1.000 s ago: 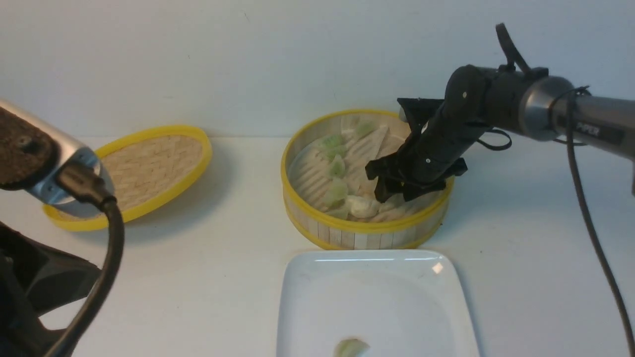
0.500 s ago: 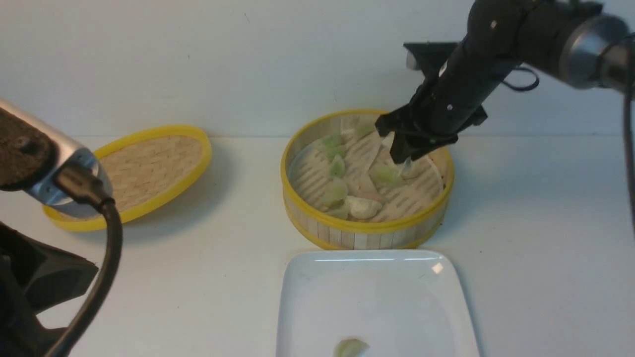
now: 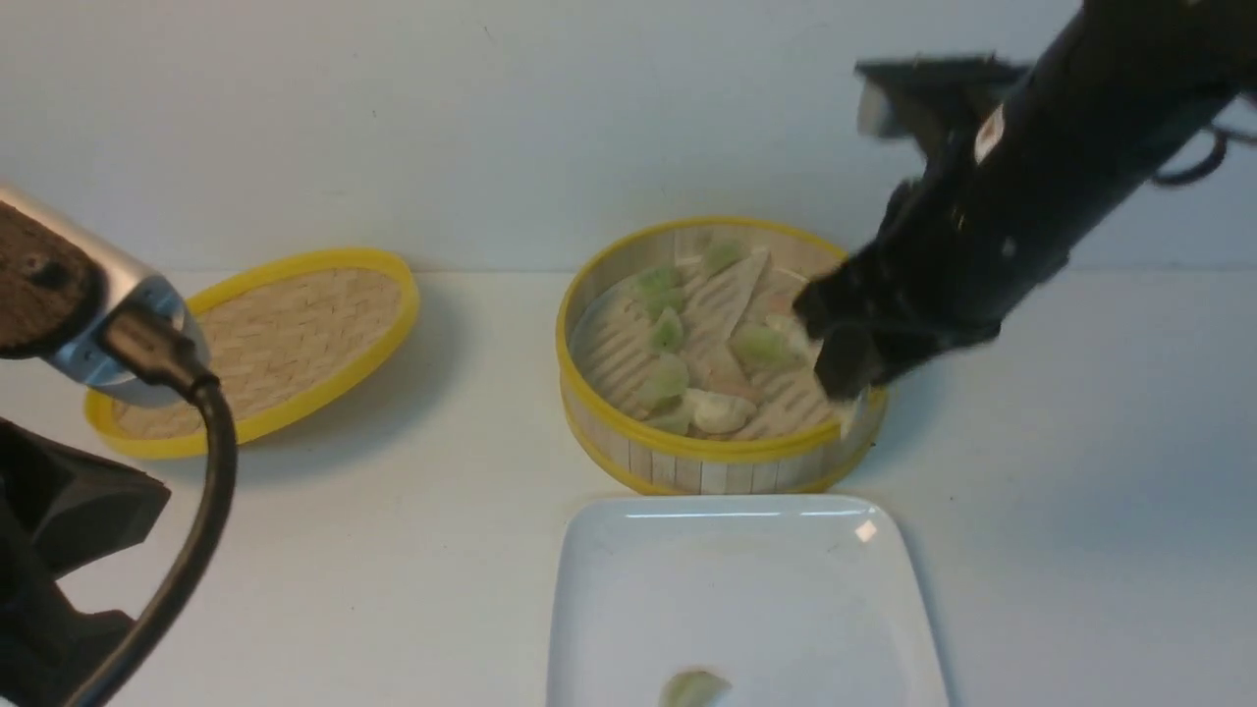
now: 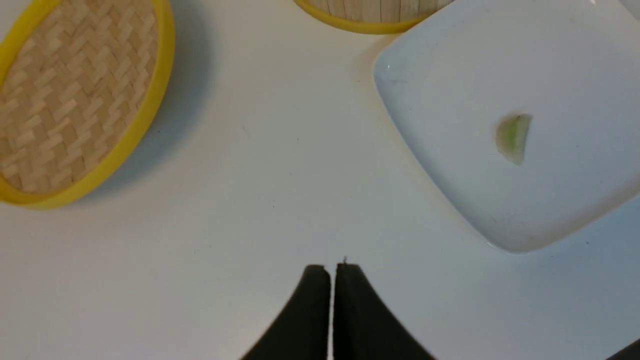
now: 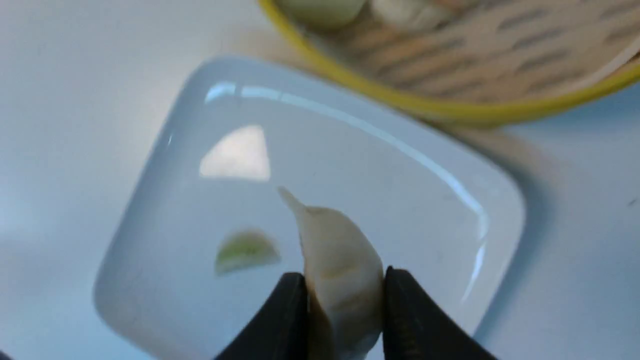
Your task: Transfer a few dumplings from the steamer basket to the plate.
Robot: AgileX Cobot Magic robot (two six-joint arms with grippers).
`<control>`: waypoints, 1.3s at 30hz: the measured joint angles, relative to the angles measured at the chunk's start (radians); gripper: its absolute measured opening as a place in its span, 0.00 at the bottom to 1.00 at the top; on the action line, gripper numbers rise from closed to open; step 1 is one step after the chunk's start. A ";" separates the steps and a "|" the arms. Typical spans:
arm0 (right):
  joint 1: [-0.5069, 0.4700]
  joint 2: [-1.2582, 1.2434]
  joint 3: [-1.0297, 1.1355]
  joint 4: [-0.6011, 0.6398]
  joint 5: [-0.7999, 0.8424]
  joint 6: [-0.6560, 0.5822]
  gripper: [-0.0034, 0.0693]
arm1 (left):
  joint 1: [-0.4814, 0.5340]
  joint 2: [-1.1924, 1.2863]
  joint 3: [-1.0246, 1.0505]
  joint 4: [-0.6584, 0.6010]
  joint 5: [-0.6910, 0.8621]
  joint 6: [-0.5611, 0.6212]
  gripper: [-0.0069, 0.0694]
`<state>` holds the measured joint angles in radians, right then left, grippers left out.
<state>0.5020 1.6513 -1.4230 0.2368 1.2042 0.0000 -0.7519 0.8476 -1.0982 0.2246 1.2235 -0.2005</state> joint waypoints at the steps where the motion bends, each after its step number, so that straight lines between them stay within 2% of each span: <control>1: 0.000 0.000 0.024 0.000 -0.007 0.000 0.29 | 0.000 0.000 0.000 0.000 -0.003 0.000 0.08; 2: 0.056 0.009 0.134 0.000 -0.097 0.000 0.29 | 0.000 0.000 0.000 0.000 -0.033 0.000 0.08; 5: 0.107 0.039 0.225 -0.016 -0.204 0.000 0.29 | 0.000 0.000 0.000 0.003 -0.060 0.000 0.08; 13: 0.124 0.124 0.267 -0.047 -0.334 0.000 0.29 | 0.000 0.000 0.001 0.003 -0.066 0.000 0.08; 17: 0.124 0.135 0.267 -0.047 -0.395 -0.034 0.40 | 0.000 0.000 0.001 0.000 -0.066 0.000 0.08; 22: 0.124 0.136 0.267 -0.051 -0.417 -0.042 0.64 | 0.000 0.000 0.001 -0.001 -0.052 0.000 0.08; 24: 0.124 0.126 0.267 -0.056 -0.401 -0.042 0.67 | 0.000 0.000 0.001 -0.001 -0.051 0.000 0.08; 28: 0.124 0.069 0.257 -0.083 -0.324 -0.042 0.59 | 0.000 0.000 0.001 -0.001 -0.055 0.000 0.08; 29: 0.124 0.014 0.241 -0.111 -0.272 -0.040 0.47 | 0.000 0.000 0.001 -0.001 -0.067 0.000 0.08; 30: 0.124 -0.019 0.232 -0.121 -0.257 -0.034 0.42 | 0.000 0.000 0.001 -0.001 -0.076 0.000 0.08; 33: 0.124 -0.193 0.209 -0.176 -0.219 0.008 0.15 | 0.000 0.000 0.001 -0.001 -0.136 0.000 0.08; 34: 0.124 -0.244 0.207 -0.192 -0.219 0.028 0.11 | 0.000 0.000 0.001 -0.001 -0.161 0.000 0.08; 36: 0.124 -0.362 0.205 -0.226 -0.223 0.062 0.06 | 0.000 0.000 0.001 -0.001 -0.202 0.000 0.08; 39: 0.124 -0.545 0.205 -0.271 -0.238 0.122 0.03 | 0.000 0.000 0.001 -0.001 -0.274 0.000 0.08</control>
<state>0.6261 1.1062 -1.2184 -0.0345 0.9659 0.1219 -0.7519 0.8476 -1.0971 0.2239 0.9493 -0.2001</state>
